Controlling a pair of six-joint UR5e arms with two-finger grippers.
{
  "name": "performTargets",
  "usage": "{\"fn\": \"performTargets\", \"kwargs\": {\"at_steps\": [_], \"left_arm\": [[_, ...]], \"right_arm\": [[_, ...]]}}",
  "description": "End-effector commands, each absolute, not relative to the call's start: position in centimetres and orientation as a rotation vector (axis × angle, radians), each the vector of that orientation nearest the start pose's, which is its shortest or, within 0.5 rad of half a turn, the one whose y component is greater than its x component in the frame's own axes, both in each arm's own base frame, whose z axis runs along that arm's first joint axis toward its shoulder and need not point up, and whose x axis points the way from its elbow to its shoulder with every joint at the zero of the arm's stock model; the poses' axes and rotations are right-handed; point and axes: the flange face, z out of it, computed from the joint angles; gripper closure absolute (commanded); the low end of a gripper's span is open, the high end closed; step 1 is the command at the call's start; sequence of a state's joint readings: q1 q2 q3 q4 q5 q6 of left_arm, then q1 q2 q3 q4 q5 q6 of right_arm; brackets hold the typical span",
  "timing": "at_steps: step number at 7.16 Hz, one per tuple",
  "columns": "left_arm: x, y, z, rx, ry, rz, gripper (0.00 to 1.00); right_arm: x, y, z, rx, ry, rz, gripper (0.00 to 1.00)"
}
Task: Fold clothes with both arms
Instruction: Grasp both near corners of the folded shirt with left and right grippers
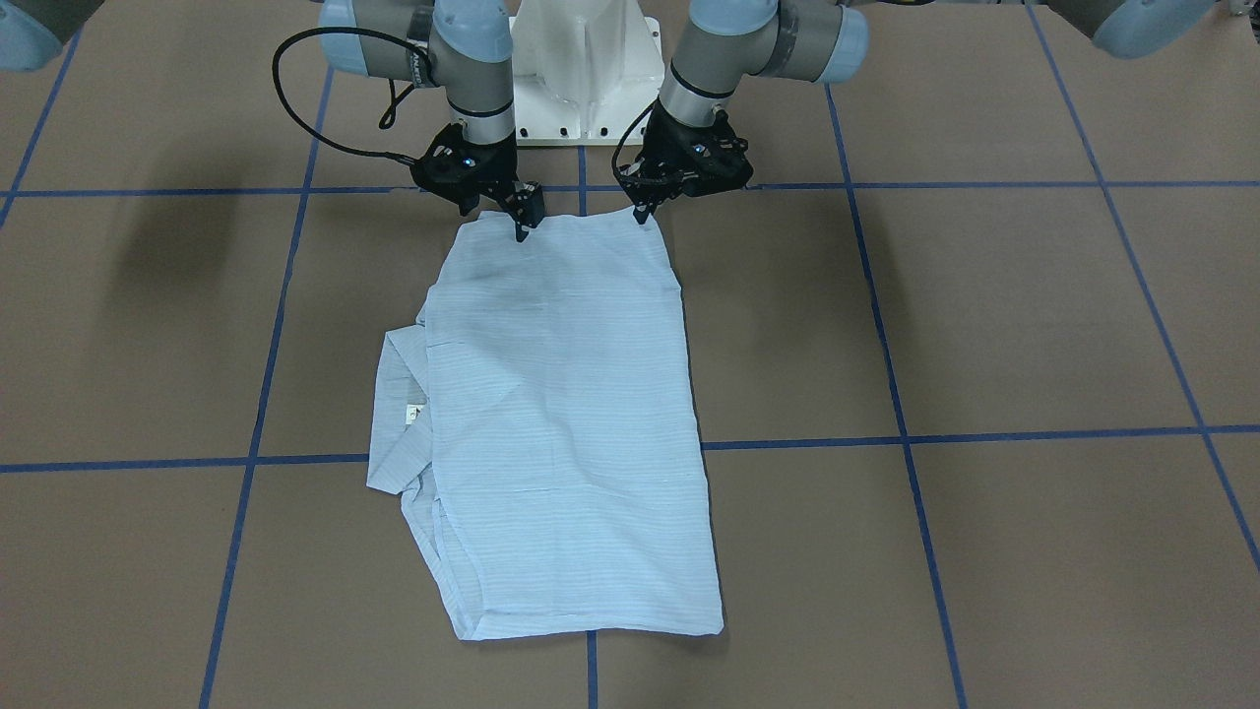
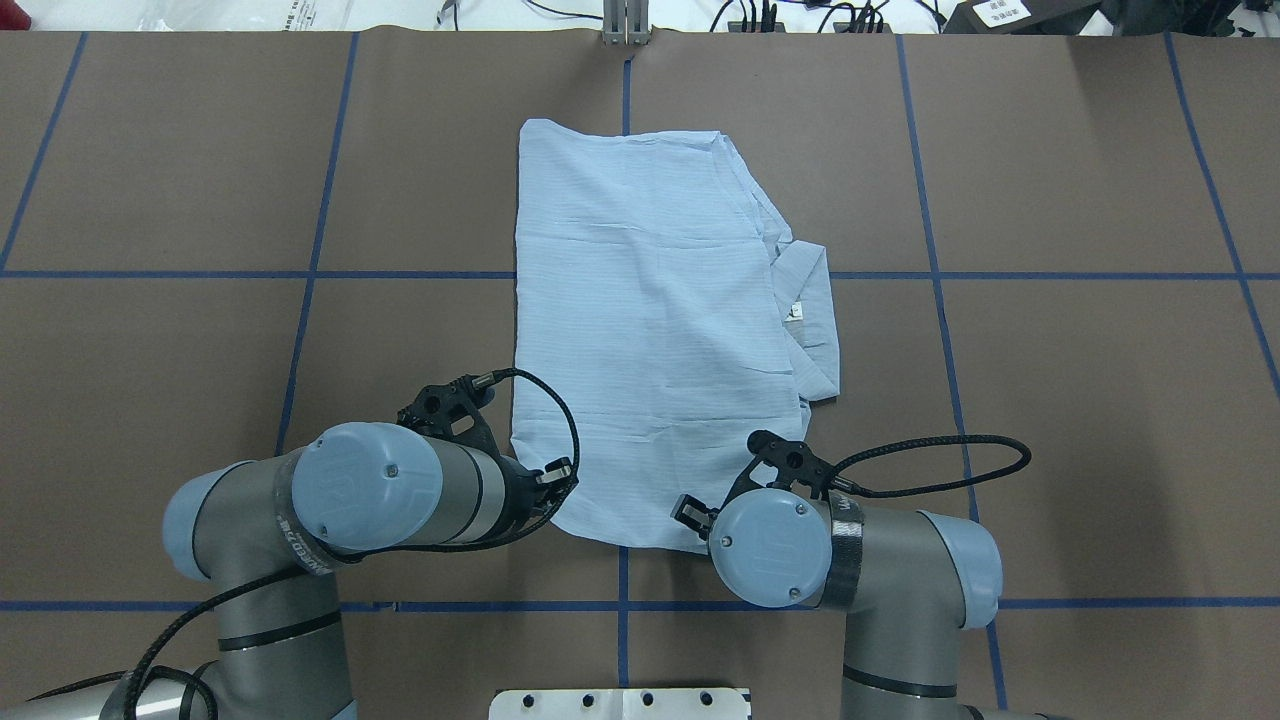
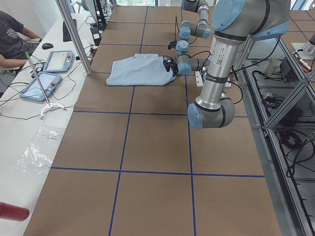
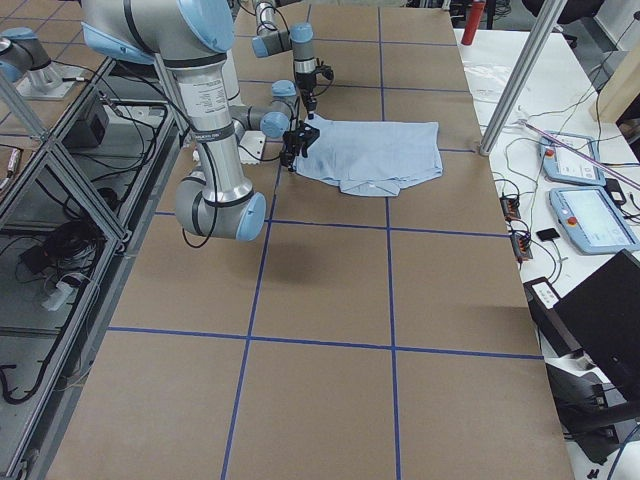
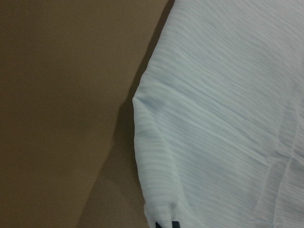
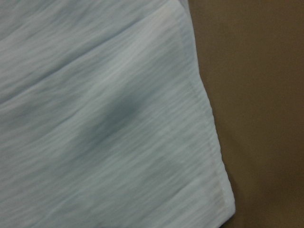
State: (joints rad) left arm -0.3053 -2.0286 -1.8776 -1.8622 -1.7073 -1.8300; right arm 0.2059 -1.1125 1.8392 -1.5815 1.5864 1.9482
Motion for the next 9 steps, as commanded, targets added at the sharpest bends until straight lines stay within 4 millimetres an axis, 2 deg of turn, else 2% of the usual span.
{"fn": "performTargets", "kwargs": {"at_steps": [1, 2, 4, 5, 9], "left_arm": [[54.2, -29.6, 23.4, -0.1, 1.066, -0.438, 1.0], [54.2, -29.6, 23.4, -0.1, 1.066, -0.438, 1.0], [54.2, -29.6, 23.4, -0.1, 1.066, -0.438, 1.0], [54.2, -29.6, 23.4, -0.1, 1.066, -0.438, 1.0], [54.2, -29.6, 23.4, -0.1, 1.066, -0.438, 1.0]], "right_arm": [[-58.4, -25.1, 29.3, -0.081, -0.72, 0.544, 0.03], [-58.4, -25.1, 29.3, -0.081, -0.72, 0.544, 0.17], [-58.1, -25.3, 29.2, -0.081, -0.725, 0.546, 0.63], [-57.8, -25.6, 29.0, -0.081, -0.729, 0.549, 0.74], [-56.9, -26.3, 28.2, -0.081, -0.742, 0.557, 0.89]]}}
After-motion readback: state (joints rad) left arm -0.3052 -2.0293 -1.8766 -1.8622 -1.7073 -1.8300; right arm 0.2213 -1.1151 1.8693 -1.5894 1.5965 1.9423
